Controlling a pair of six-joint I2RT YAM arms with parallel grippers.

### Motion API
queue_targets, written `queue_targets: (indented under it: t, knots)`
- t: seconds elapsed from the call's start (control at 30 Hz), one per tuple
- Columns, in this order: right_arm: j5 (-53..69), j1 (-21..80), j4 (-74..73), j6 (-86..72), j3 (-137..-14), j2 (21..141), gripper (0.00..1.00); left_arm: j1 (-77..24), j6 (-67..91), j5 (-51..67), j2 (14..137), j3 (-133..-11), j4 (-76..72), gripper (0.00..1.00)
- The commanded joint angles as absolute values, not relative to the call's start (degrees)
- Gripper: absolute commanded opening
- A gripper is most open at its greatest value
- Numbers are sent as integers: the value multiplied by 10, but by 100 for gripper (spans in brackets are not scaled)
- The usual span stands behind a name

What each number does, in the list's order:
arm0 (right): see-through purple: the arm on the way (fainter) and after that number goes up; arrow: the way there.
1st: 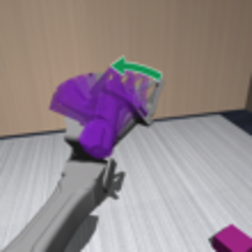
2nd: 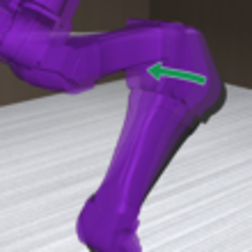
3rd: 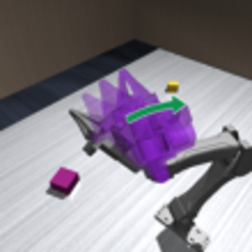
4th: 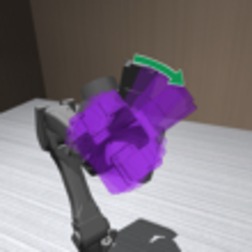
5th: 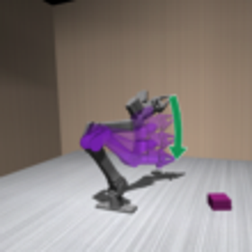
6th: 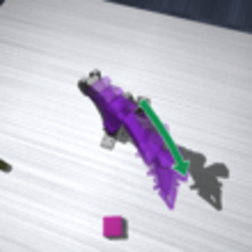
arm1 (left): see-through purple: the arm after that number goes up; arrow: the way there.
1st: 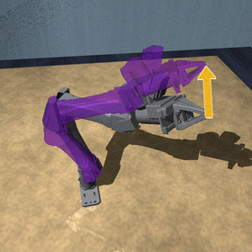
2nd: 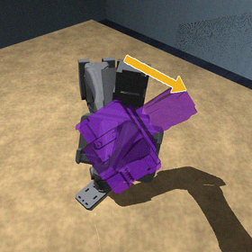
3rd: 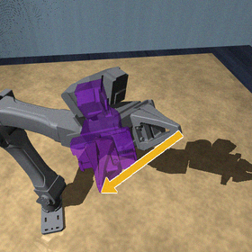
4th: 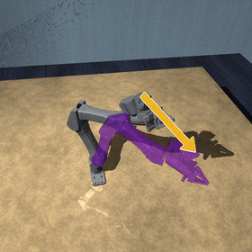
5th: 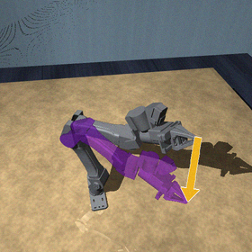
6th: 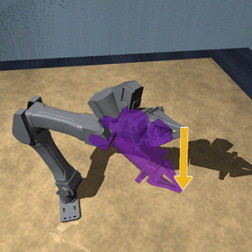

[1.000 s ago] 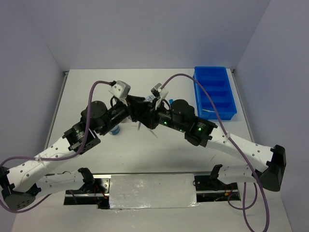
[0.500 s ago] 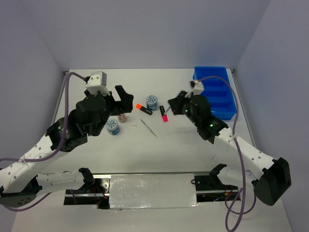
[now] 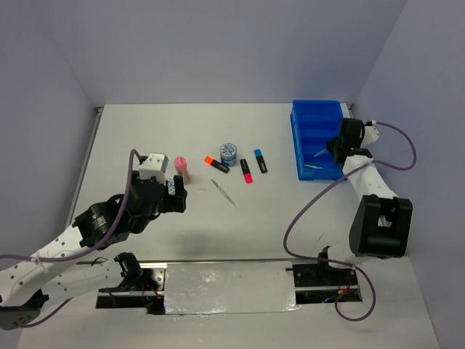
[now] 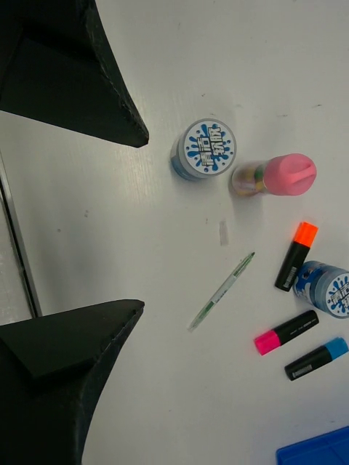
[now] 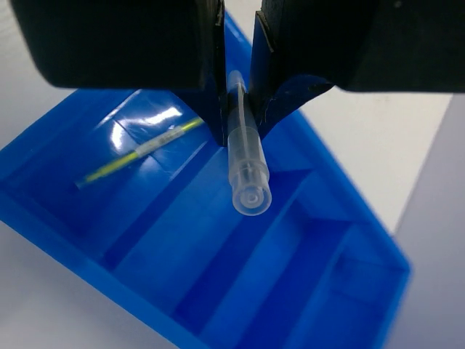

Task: Sort the stationery into containers
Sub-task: Place the pen in the storage box.

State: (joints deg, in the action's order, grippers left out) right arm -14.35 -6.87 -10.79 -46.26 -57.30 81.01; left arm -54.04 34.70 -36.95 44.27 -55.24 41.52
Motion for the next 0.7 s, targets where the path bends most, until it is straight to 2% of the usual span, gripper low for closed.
queue_targets:
  t: [0.0, 0.27, 0.37, 0.4, 0.53, 0.6, 0.63, 0.67]
  knots:
    - [-135, -81, -144, -481, -609, 833, 0, -541, 344, -360, 421, -558, 408, 99]
    - [-115, -99, -99, -521, -553, 861, 0, -541, 344, -347, 418, -556, 402, 99]
    - [-126, -98, -91, -538, -530, 850, 8, -541, 343, -344, 418, -554, 401, 99]
    - [-125, -99, -89, -540, -528, 850, 13, -541, 343, -343, 419, -554, 401, 99]
    - [-112, -99, -89, -536, -530, 855, 19, -541, 343, -341, 415, -555, 399, 99]
    - [-109, -98, -85, -534, -528, 847, 31, -541, 342, -339, 411, -553, 397, 99]
    - [-108, -98, -84, -533, -526, 843, 44, -541, 342, -338, 408, -552, 395, 99]
    - [-106, -98, -84, -533, -526, 840, 49, -541, 342, -338, 407, -551, 395, 99]
